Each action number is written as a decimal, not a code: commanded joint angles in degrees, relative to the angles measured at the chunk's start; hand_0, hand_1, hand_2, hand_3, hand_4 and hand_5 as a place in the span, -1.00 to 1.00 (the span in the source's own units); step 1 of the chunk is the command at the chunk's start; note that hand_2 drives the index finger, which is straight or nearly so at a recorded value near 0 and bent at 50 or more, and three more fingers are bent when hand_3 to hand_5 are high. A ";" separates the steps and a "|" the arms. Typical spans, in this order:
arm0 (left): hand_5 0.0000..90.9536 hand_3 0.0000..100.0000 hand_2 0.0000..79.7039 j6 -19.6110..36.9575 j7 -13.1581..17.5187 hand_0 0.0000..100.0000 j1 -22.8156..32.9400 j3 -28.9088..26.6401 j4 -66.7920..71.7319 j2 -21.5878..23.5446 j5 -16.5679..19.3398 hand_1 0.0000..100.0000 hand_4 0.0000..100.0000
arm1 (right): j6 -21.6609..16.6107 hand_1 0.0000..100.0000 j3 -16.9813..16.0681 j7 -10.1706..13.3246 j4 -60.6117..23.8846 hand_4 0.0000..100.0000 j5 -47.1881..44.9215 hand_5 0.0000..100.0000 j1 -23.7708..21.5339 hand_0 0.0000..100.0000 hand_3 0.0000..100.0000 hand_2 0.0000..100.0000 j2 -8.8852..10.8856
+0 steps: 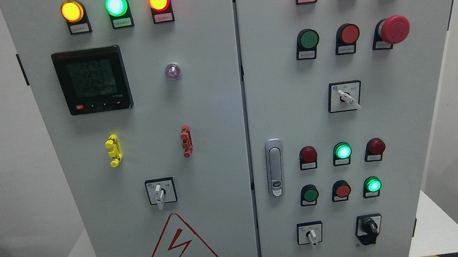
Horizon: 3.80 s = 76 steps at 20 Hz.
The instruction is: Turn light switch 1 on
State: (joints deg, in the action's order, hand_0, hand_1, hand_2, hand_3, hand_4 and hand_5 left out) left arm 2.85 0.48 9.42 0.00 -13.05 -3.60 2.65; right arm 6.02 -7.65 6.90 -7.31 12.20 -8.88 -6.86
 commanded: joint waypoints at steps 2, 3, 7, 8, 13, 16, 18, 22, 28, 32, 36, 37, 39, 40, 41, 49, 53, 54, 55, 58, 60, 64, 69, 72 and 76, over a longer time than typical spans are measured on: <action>-1.00 -1.00 -1.00 -0.03 -0.57 -0.36 -0.10 0.53 -0.13 -0.26 0.16 -1.00 -0.98 | -0.05 -1.00 0.00 0.04 -0.08 -1.00 -0.07 -1.00 0.00 -0.89 -1.00 -1.00 0.00; -1.00 -1.00 -1.00 -0.03 -0.57 -0.36 -0.10 0.53 -0.13 -0.35 0.07 -1.00 -0.98 | -0.05 -1.00 0.00 -0.05 0.01 -1.00 0.01 -1.00 0.00 -0.89 -1.00 -1.00 0.00; -1.00 -1.00 -1.00 0.32 -0.57 -0.36 0.16 0.79 -0.30 0.09 0.25 -1.00 -0.98 | -0.05 -1.00 0.00 -0.05 -0.08 -1.00 0.01 -1.00 0.00 -0.89 -1.00 -1.00 0.00; -1.00 -1.00 -1.00 0.14 -0.57 -0.36 0.16 0.62 -0.48 0.18 0.16 -1.00 -0.98 | -0.05 -1.00 0.00 0.04 0.01 -1.00 0.02 -1.00 0.00 -0.89 -1.00 -1.00 0.00; -1.00 -0.94 -1.00 0.84 -3.11 -0.37 4.80 0.79 -14.24 0.88 1.21 -0.96 -0.75 | -0.05 -1.00 0.00 0.04 0.01 -1.00 0.02 -1.00 0.00 -0.89 -1.00 -1.00 0.00; -1.00 -0.74 -1.00 1.45 -3.29 -0.36 5.78 0.62 -22.34 1.58 1.22 -0.88 -0.52 | -0.05 -1.00 0.00 -0.05 -0.07 -1.00 0.02 -1.00 0.00 -0.89 -1.00 -1.00 0.00; -1.00 -0.63 -1.00 4.34 -3.29 -0.34 5.96 0.27 -27.35 1.58 1.22 -0.83 -0.40 | -0.05 -1.00 0.00 -0.05 0.01 -1.00 0.01 -1.00 0.00 -0.89 -1.00 -1.00 0.00; -1.00 -0.50 -0.82 11.73 -2.94 -0.31 5.96 0.18 -36.31 2.20 1.22 -0.78 -0.28 | -0.05 -1.00 0.00 0.04 0.01 -1.00 -0.07 -1.00 0.00 -0.89 -1.00 -1.00 0.00; -0.69 -0.33 -0.65 12.01 -2.85 -0.26 5.79 -0.79 -53.54 2.72 1.22 -0.65 -0.02 | -0.05 -1.00 0.00 0.04 0.01 -1.00 0.02 -1.00 0.00 -0.89 -1.00 -1.00 0.00; -0.49 -0.21 -0.51 12.01 -2.59 -0.25 5.43 -0.70 -62.95 3.69 1.21 -0.60 0.13 | -0.05 -1.00 0.00 0.04 0.01 -1.00 0.02 -1.00 0.00 -0.89 -1.00 -1.00 0.00; -0.13 -0.03 -0.23 12.01 -2.59 -0.28 5.43 -0.79 -72.71 3.69 1.13 -0.47 0.30 | -0.05 -1.00 0.00 0.04 0.01 -1.00 0.02 -1.00 0.00 -0.89 -1.00 -1.00 0.00; -0.02 0.00 -0.17 12.01 -2.59 -0.31 5.43 -0.70 -74.64 3.69 1.13 -0.43 0.34 | -0.05 -1.00 0.00 0.04 0.01 -1.00 0.02 -1.00 0.00 -0.89 -1.00 -1.00 0.00; 0.14 0.08 -0.10 12.01 -2.59 -0.36 5.17 -0.44 -77.37 3.52 1.04 -0.36 0.40 | -0.05 -1.00 0.00 -0.05 0.01 -1.00 0.02 -1.00 0.00 -0.89 -1.00 -1.00 0.00; 0.18 0.10 -0.09 12.01 -2.59 -0.37 5.00 -0.26 -78.34 3.52 0.95 -0.34 0.41 | -0.05 -1.00 0.00 0.04 0.01 -1.00 0.02 -1.00 0.00 -0.89 -1.00 -1.00 0.00; 0.26 0.12 -0.05 12.01 -2.33 -0.40 4.73 -0.09 -79.13 3.34 0.95 -0.30 0.44 | -0.05 -1.00 0.00 0.04 0.01 -1.00 0.02 -1.00 0.00 -0.89 -1.00 -1.00 0.00; 0.36 0.29 0.13 12.01 -1.01 -0.47 2.54 2.63 -85.37 2.99 1.22 -0.25 0.52 | -0.05 -1.00 0.00 0.04 0.01 -1.00 0.02 -1.00 0.00 -0.89 -1.00 -1.00 0.00; 0.37 0.28 0.15 11.92 -2.15 -0.50 0.96 3.95 -86.79 2.46 1.30 -0.20 0.51 | -0.05 -1.00 0.00 0.04 0.01 -1.00 0.02 -1.00 0.00 -0.89 -1.00 -1.00 0.00; 0.40 0.28 0.15 11.92 -2.41 -0.50 0.69 4.30 -86.79 2.46 1.39 -0.19 0.51 | -0.05 -1.00 0.00 -0.05 0.01 -1.00 0.02 -1.00 0.00 -0.89 -1.00 -1.00 0.00; 0.41 0.27 0.16 11.83 -3.02 -0.51 0.25 4.83 -86.79 2.29 1.39 -0.18 0.51 | -0.05 -1.00 0.00 -0.05 0.01 -1.00 0.02 -1.00 0.00 -0.89 -1.00 -1.00 0.00; 0.42 0.27 0.18 11.39 -4.87 -0.56 -1.24 6.85 -87.05 2.20 2.79 -0.15 0.50 | -0.05 -1.00 0.00 -0.05 0.01 -1.00 0.02 -1.00 0.00 -0.89 -1.00 -1.00 0.00; 0.43 0.27 0.18 11.39 -6.71 -0.60 -2.30 8.69 -87.05 1.94 4.99 -0.12 0.50 | -0.05 -1.00 0.00 -0.05 0.01 -1.00 0.02 -1.00 0.00 -0.89 -1.00 -1.00 0.00; 0.42 0.26 0.20 8.06 -10.32 -0.65 -4.84 10.28 -87.05 -0.08 5.43 -0.09 0.50 | -0.05 -1.00 0.00 -0.05 0.01 -1.00 0.02 -1.00 0.00 -0.89 -1.00 -1.00 0.00; 0.45 0.31 0.25 6.47 -10.50 -0.70 -6.87 11.69 -87.93 -1.32 5.70 -0.07 0.51 | -0.05 -1.00 0.00 0.04 0.01 -1.00 0.02 -1.00 0.00 -0.89 -1.00 -1.00 0.00; 0.49 0.32 0.27 0.25 -10.41 -0.79 -7.39 11.78 -90.82 -1.93 6.14 -0.05 0.52 | -0.05 -1.00 0.00 0.04 0.01 -1.00 0.01 -1.00 0.00 -0.89 -1.00 -1.00 0.00; 0.51 0.34 0.28 -1.44 -10.76 -0.85 -9.33 11.78 -91.09 -2.11 6.57 -0.03 0.53 | -0.05 -1.00 0.00 0.04 0.01 -1.00 0.02 -1.00 0.00 -0.89 -1.00 -1.00 0.00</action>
State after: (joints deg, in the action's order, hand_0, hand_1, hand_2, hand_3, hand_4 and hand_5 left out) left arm 2.87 -9.98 1.94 9.58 -100.35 -3.71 8.54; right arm 6.02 -7.65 6.90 -7.29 12.21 -8.88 -6.86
